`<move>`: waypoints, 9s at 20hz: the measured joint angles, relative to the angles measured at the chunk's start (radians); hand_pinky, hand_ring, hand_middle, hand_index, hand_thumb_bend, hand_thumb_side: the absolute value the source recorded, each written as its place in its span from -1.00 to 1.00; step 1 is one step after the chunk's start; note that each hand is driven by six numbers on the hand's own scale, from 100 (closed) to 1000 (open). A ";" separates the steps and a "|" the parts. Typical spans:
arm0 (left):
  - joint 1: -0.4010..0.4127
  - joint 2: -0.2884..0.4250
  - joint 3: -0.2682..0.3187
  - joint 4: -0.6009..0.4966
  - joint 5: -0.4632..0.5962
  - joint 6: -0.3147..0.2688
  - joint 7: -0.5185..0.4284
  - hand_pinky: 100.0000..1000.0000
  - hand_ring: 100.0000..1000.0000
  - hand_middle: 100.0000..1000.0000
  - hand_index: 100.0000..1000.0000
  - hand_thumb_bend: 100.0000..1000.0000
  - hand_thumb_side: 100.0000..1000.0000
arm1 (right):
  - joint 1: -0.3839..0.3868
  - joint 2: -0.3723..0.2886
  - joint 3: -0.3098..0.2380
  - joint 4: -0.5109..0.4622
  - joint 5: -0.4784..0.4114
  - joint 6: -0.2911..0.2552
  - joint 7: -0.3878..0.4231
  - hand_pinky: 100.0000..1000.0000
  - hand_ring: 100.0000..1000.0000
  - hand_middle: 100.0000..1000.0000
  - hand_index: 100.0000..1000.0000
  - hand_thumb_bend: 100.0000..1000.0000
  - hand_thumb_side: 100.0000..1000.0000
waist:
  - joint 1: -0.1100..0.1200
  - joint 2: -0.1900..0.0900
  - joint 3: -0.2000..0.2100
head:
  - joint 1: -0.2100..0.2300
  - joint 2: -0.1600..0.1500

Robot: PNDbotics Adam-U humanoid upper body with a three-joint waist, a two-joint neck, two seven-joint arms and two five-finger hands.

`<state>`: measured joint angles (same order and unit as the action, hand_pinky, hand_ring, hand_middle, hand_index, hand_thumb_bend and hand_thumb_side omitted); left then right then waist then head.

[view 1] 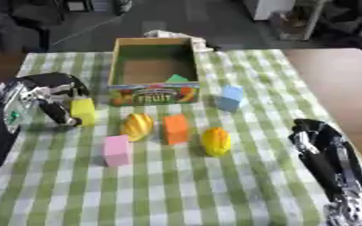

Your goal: Pick up objects on the table and place them in the box.

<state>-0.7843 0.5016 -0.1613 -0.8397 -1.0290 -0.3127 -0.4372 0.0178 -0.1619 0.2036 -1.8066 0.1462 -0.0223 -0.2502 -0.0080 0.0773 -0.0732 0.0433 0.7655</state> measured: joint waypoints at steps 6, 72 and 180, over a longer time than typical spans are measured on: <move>0.000 0.005 0.008 -0.049 0.071 0.018 0.038 -0.04 -0.25 -0.31 0.07 -0.54 -0.95 | 0.000 0.000 0.000 0.000 0.000 0.000 0.000 0.20 0.09 0.08 0.31 -1.00 -0.11 | -0.001 0.002 -0.001 | 0.000 0.000; 0.139 0.312 -0.397 -0.733 0.427 -0.159 -0.203 0.46 0.35 0.38 0.69 -0.05 -0.27 | -0.018 -0.010 0.012 0.000 -0.006 -0.003 0.012 0.20 0.09 0.07 0.31 -1.00 -0.07 | 0.031 0.016 -0.061 | 0.003 0.000; -0.025 0.131 -0.315 -0.472 0.374 -0.083 -0.281 0.23 0.20 0.36 0.68 -0.11 -0.59 | -0.018 -0.010 0.019 0.006 -0.013 0.001 0.029 0.21 0.08 0.06 0.32 -1.00 -0.04 | 0.021 0.010 -0.076 | -0.020 0.000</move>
<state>-0.8092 0.6323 -0.4762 -1.3116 -0.6554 -0.3962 -0.7187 -0.0006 -0.1720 0.2224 -1.8005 0.1332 -0.0217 -0.2212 0.0132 0.0873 -0.1491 0.0232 0.7655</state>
